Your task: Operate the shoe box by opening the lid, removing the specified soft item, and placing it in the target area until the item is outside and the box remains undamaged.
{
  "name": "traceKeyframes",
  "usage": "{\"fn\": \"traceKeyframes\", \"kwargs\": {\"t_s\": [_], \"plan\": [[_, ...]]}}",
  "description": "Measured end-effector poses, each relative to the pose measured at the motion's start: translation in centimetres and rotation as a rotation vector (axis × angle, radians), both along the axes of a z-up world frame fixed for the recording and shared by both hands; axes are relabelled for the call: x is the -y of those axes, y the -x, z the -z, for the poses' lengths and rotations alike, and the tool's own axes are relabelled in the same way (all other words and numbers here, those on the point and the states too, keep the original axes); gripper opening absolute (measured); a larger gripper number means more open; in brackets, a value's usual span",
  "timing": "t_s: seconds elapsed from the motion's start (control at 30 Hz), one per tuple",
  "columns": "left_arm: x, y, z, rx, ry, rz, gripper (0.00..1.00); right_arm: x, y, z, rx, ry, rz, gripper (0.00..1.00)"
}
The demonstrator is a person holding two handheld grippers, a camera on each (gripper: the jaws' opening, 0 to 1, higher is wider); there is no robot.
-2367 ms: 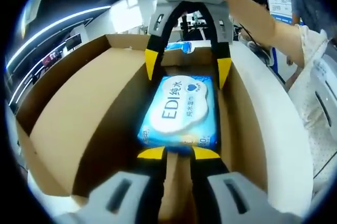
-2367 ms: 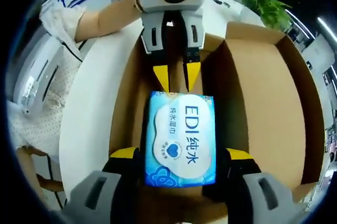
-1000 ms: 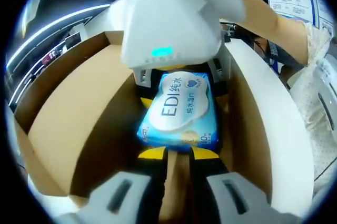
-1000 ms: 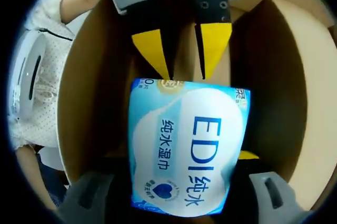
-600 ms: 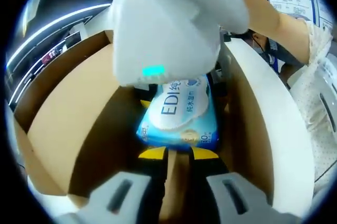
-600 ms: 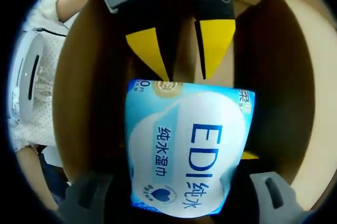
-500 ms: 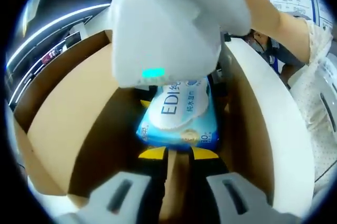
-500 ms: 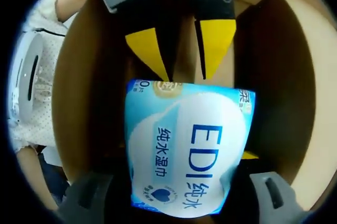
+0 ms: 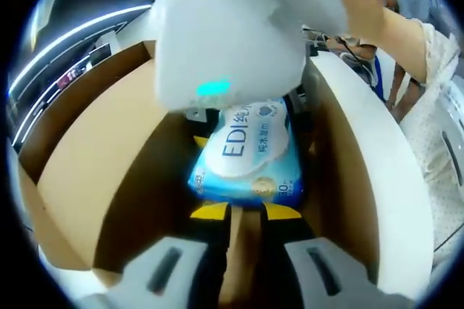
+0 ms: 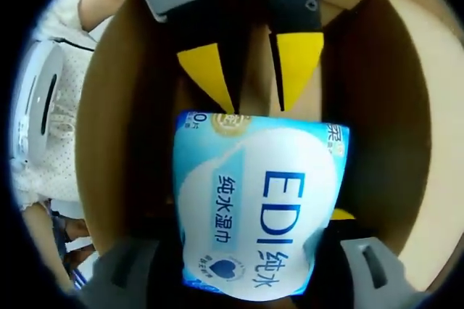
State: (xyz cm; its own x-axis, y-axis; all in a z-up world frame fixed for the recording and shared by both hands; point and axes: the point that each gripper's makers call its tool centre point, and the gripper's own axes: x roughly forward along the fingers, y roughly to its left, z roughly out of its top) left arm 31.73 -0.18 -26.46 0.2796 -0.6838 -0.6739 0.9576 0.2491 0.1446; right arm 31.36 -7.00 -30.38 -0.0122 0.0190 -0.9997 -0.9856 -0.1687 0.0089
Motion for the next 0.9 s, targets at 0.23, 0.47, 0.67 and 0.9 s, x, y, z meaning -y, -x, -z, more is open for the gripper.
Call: {"fn": "traceKeyframes", "kwargs": {"t_s": [0.23,0.47,0.67,0.9], "plan": [[0.1,0.1,0.1,-0.001,0.001,0.0,0.16,0.0,0.4,-0.1,0.03,-0.017,-0.027,0.7],[0.2,0.1,0.1,-0.003,0.003,0.001,0.17,0.1,0.5,-0.5,0.076,-0.046,-0.044,0.69],[0.3,0.1,0.0,-0.004,0.008,0.004,0.18,0.3,0.4,-0.8,0.112,-0.08,-0.047,0.69],[0.5,0.2,0.2,0.007,-0.009,0.018,0.19,0.3,0.0,-1.0,0.123,-0.095,-0.027,0.68]]}}
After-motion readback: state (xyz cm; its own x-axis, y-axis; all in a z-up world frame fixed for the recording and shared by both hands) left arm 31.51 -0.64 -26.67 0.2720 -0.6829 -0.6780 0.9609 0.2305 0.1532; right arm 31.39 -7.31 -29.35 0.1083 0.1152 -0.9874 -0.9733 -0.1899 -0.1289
